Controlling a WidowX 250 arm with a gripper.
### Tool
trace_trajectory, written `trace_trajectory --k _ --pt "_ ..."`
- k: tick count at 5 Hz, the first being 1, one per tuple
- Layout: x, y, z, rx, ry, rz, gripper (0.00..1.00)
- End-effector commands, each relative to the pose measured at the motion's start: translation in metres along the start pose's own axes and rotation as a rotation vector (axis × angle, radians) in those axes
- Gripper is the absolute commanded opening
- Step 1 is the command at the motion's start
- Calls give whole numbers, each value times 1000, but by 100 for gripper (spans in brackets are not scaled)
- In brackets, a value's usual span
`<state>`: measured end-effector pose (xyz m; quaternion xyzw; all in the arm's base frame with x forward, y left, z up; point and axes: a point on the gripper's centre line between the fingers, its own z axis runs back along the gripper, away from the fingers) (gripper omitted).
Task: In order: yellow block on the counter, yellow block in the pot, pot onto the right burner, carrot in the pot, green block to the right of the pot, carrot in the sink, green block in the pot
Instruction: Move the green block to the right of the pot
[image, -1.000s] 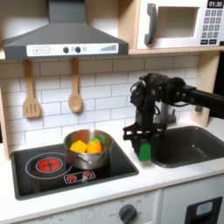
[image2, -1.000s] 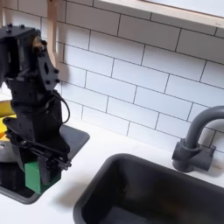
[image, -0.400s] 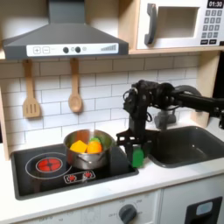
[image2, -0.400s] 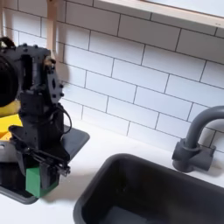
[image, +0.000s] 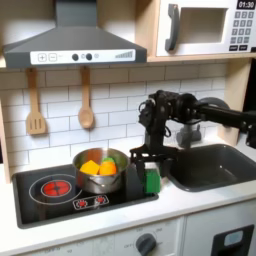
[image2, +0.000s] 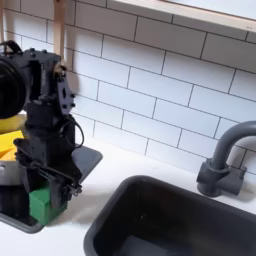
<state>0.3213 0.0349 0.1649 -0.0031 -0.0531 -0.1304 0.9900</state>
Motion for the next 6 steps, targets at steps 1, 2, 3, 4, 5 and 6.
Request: trace_trajectory --k 1,2,3,4,5,6 --pt "-16 27 17 -34 -11 46 100" --pt "-20 58 37 -18 -58 121 100" --pt "-18 78 52 -5 -96 159 100" --pt "-20 88 69 18 -133 188 100" --pt "-13 97 70 62 -162 219 100" --pt "-5 103 62 64 -175 230 100"
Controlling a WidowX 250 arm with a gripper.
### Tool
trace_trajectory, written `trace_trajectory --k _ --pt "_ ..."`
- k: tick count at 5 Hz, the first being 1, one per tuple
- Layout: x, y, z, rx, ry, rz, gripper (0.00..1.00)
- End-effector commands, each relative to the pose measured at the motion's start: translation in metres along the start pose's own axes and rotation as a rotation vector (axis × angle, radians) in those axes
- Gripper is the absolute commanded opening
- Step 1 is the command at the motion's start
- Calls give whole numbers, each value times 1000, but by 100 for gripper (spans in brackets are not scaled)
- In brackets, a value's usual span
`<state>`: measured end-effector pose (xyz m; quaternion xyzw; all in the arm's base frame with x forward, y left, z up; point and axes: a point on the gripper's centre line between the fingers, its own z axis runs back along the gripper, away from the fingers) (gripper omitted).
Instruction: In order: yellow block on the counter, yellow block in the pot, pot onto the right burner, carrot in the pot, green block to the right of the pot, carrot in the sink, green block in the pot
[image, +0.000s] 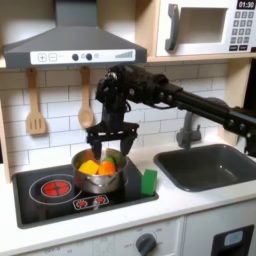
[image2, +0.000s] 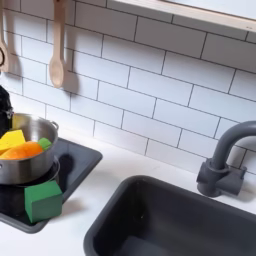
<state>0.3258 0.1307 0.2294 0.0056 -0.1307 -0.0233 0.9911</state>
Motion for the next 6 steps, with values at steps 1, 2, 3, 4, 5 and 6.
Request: trace_trajectory --k 1,2,3,4,5,6 --pt "18 9 -16 33 -34 -35 100" --pt "23 13 -23 34 -25 -44 100" --pt "21 12 -27 27 -14 -63 100" --pt "15 9 -27 22 -3 -88 100" --pt "15 12 -26 67 -23 -62 100" --pt "17 6 -35 48 0 -89 100"
